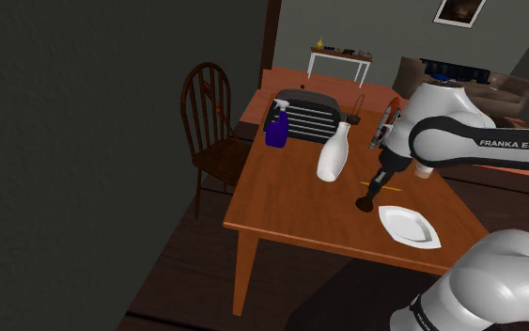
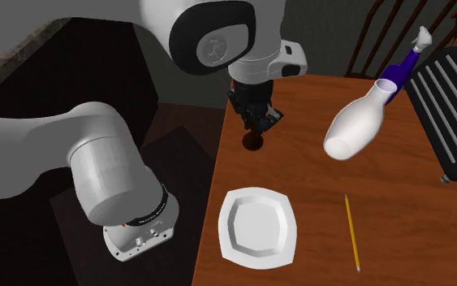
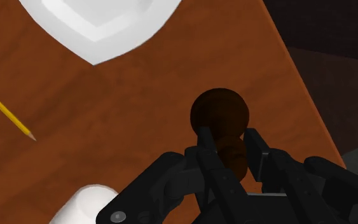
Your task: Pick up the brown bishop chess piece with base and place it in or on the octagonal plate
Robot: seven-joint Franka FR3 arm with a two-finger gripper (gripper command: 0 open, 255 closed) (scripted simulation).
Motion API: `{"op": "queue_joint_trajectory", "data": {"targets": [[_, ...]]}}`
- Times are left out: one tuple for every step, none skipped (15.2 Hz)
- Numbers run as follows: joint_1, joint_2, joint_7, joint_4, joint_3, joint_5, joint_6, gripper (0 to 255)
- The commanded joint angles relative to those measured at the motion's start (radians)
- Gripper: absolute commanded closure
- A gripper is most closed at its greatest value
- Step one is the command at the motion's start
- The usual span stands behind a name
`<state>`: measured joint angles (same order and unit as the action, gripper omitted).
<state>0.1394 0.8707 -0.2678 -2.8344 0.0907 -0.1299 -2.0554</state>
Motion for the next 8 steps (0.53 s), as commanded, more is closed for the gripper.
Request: {"op": "queue_joint_trajectory", "data": {"targets": [[0.036, 0.039, -0.052, -0.017, 0.043, -0.033, 0.019, 255], [0.055, 0.060, -0.079, -0.024, 0.066, -0.051, 0.032, 255], [0.076, 0.079, -0.107, -0.029, 0.090, -0.070, 0.043, 255], [0.097, 0.096, -0.135, -0.033, 0.113, -0.088, 0.054, 255], [0.117, 0.110, -0.164, -0.035, 0.137, -0.107, 0.065, 255], [0.139, 0.123, -0.193, -0.036, 0.161, -0.126, 0.074, 255], [0.160, 0.133, -0.222, -0.035, 0.186, -0.145, 0.083, 255], [0.180, 0.141, -0.251, -0.032, 0.211, -0.165, 0.091, 255]]}}
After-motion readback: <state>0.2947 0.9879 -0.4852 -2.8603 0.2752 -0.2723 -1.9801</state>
